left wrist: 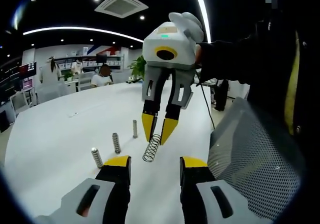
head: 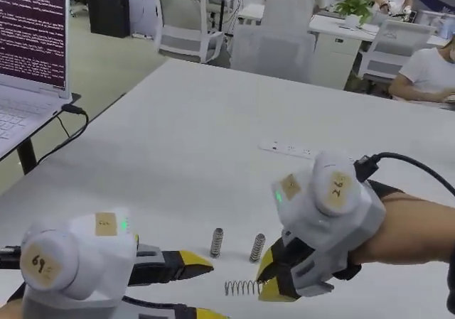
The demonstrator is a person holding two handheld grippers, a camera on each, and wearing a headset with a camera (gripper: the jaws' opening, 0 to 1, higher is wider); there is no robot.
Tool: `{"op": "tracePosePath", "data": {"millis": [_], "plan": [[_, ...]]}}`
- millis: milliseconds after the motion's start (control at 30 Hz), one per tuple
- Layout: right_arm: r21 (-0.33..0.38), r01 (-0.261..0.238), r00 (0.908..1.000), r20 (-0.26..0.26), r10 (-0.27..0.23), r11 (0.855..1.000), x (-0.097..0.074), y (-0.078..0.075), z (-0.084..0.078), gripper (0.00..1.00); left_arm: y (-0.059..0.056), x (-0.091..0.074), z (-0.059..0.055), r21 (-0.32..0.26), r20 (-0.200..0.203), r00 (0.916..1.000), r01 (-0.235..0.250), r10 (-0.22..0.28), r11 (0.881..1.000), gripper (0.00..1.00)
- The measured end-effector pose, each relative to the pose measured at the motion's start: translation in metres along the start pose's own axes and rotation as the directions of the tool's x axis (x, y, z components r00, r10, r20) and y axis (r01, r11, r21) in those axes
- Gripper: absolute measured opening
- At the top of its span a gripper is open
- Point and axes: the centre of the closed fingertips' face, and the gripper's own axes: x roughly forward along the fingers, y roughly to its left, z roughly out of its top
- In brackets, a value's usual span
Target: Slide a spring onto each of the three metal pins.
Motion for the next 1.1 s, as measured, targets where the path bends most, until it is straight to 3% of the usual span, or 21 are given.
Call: {"op": "tracePosePath", "data": {"millis": [167, 533, 800, 1100], "plan": [[-0.014, -0.01, 0.9996, 0.027, 0.011, 1.0, -0.004, 0.003, 0.013, 0.08, -0.001, 0.001, 0.003, 0.028, 0.008, 0.9999, 0.007, -0.007, 1.0, 0.3], [-0.05, -0.019, 0.9994, 0.028, 0.021, 0.999, -0.008, 0.009, 0.022, 0.08, -0.006, 0.003, 0.008, 0.074, 0.023, 0.9993, 0.029, -0.03, 0.997, 0.16], [-0.061, -0.028, 0.9994, 0.016, 0.029, 0.998, -0.008, 0.013, 0.022, 0.08, -0.005, 0.003, 0.008, 0.104, 0.019, 0.9995, 0.024, -0.026, 0.994, 0.04], [-0.076, -0.033, 0.999, 0.027, 0.035, 0.997, -0.01, 0.015, 0.022, 0.08, -0.008, 0.003, 0.009, 0.114, 0.026, 0.9986, 0.043, -0.046, 0.993, 0.03]]}}
